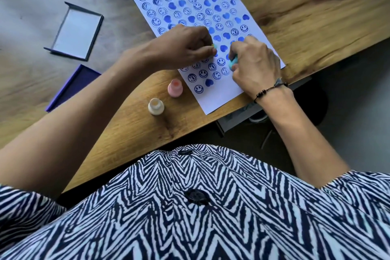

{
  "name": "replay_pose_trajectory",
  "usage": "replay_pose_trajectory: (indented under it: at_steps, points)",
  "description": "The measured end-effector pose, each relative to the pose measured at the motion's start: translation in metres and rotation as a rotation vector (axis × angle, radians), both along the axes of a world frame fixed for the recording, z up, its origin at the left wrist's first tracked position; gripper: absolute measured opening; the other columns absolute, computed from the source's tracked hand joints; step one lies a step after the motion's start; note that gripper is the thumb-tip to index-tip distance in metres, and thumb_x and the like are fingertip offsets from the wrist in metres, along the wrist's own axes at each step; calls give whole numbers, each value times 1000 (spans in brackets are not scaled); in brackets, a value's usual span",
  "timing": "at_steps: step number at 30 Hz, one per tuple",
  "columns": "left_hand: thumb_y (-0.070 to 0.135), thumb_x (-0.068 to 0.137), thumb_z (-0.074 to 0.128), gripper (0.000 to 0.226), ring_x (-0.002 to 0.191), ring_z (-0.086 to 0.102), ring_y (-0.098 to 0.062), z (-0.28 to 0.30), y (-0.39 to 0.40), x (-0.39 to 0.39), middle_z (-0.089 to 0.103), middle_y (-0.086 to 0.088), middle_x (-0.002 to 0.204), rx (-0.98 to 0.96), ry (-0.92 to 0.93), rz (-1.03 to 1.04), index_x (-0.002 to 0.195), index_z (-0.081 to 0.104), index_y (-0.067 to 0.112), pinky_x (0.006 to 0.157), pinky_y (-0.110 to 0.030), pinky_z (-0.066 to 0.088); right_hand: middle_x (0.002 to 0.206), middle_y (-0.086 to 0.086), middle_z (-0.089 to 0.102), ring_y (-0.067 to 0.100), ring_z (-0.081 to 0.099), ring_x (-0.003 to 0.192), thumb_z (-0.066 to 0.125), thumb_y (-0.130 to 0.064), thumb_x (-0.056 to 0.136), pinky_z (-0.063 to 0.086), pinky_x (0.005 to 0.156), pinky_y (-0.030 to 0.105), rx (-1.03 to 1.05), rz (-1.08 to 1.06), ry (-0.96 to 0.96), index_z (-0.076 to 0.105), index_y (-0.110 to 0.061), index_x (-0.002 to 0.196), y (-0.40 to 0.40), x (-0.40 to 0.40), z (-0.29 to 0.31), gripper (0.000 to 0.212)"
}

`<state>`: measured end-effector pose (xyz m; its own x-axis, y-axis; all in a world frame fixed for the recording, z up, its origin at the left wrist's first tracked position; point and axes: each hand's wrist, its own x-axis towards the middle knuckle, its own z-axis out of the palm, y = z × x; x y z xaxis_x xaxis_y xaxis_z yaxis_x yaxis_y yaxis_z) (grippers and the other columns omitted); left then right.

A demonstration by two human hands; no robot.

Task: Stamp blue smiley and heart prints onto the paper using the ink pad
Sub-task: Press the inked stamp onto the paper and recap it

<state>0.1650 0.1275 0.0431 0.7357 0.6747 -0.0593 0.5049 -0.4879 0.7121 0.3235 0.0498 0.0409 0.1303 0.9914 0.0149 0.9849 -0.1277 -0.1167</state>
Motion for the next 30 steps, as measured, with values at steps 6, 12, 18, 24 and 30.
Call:
replay_pose_trajectory:
  at_steps: [6, 12, 18, 24, 30]
  points:
    - [37, 89, 50, 29, 63, 47, 1, -1, 3, 1, 57, 4, 81, 4, 17, -12, 102, 57, 12, 50, 0, 33, 102, 19, 56, 39, 58, 84, 55, 4, 79, 42, 66, 34, -16, 10, 33, 59, -7, 91, 4, 1, -1, 17]
    - [35, 89, 51, 29, 70, 50, -12, -3, 4, 1, 59, 2, 84, 15, 12, -25, 104, 57, 11, 49, 0, 31, 100, 19, 56, 39, 57, 83, 53, 5, 78, 39, 64, 35, -21, 28, 31, 58, -7, 91, 4, 0, -2, 18]
    - [35, 88, 52, 29, 69, 47, -12, -4, 1, 0, 57, 3, 80, 18, -5, -29, 104, 57, 11, 50, -1, 30, 100, 16, 56, 38, 58, 84, 53, 2, 78, 37, 64, 33, -17, 12, 23, 58, -9, 89, 1, -2, -1, 16]
    - [37, 88, 51, 28, 80, 54, -16, -3, -1, -1, 59, 2, 87, -2, 10, -44, 104, 57, 14, 62, -24, 36, 105, 12, 63, 33, 61, 90, 60, -5, 78, 50, 73, 38, 17, -50, 225, 65, -17, 88, -1, 15, 22, 17]
    - [36, 89, 49, 27, 83, 55, -17, -3, -4, -1, 61, 2, 93, -18, 1, -20, 105, 56, 15, 62, -25, 37, 66, -13, 56, -3, 56, 38, 67, -5, 68, 44, 37, 15, 257, -222, 622, 64, -23, 77, -13, 36, 60, 20]
